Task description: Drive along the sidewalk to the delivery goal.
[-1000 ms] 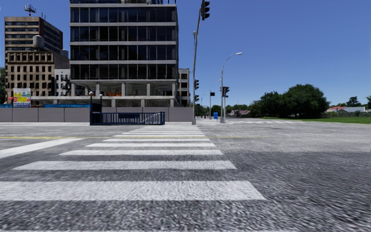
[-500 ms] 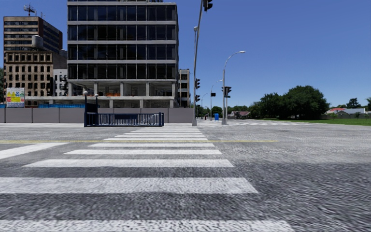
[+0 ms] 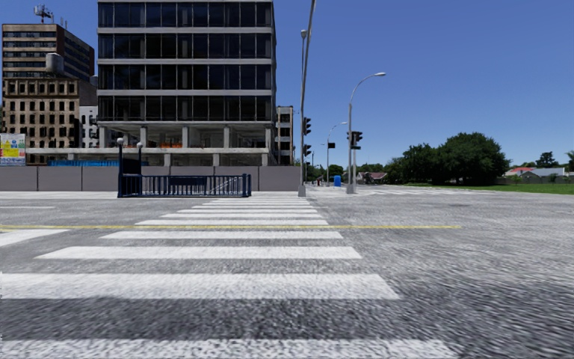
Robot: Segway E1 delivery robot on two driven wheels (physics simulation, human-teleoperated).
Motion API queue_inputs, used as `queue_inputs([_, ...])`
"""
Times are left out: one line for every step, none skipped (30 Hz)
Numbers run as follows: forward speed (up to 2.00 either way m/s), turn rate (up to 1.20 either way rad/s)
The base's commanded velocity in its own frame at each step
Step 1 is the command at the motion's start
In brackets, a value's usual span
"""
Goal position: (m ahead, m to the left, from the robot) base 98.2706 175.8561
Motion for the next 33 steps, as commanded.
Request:
queue_inputs([2.00, 0.01])
queue_inputs([2.00, 0.06])
queue_inputs([2.00, 0.07])
queue_inputs([2.00, 0.07])
queue_inputs([2.00, 0.07])
queue_inputs([2.00, 0.10])
queue_inputs([2.00, 0.14])
queue_inputs([2.00, 0.14])
queue_inputs([2.00, 0.14])
queue_inputs([2.00, 0.15])
queue_inputs([2.00, 0.17])
queue_inputs([2.00, 0.17])
queue_inputs([2.00, 0.19])
queue_inputs([2.00, 0.19])
queue_inputs([2.00, 0.19])
queue_inputs([2.00, 0.19])
queue_inputs([2.00, 0.19])
queue_inputs([2.00, 0.19])
queue_inputs([2.00, 0.19])
queue_inputs([2.00, 0.19])
queue_inputs([2.00, 0.19])
queue_inputs([2.00, 0.19])
queue_inputs([2.00, 0.17])
queue_inputs([2.00, 0.17])
queue_inputs([2.00, 0.00])
queue_inputs([2.00, 0.00])
queue_inputs([2.00, 0.00])
queue_inputs([2.00, 0.00])
queue_inputs([2.00, 0.00])
queue_inputs([2.00, 0.00])
queue_inputs([2.00, 0.00])
queue_inputs([2.00, 0.00])
queue_inputs([2.00, 0.00])
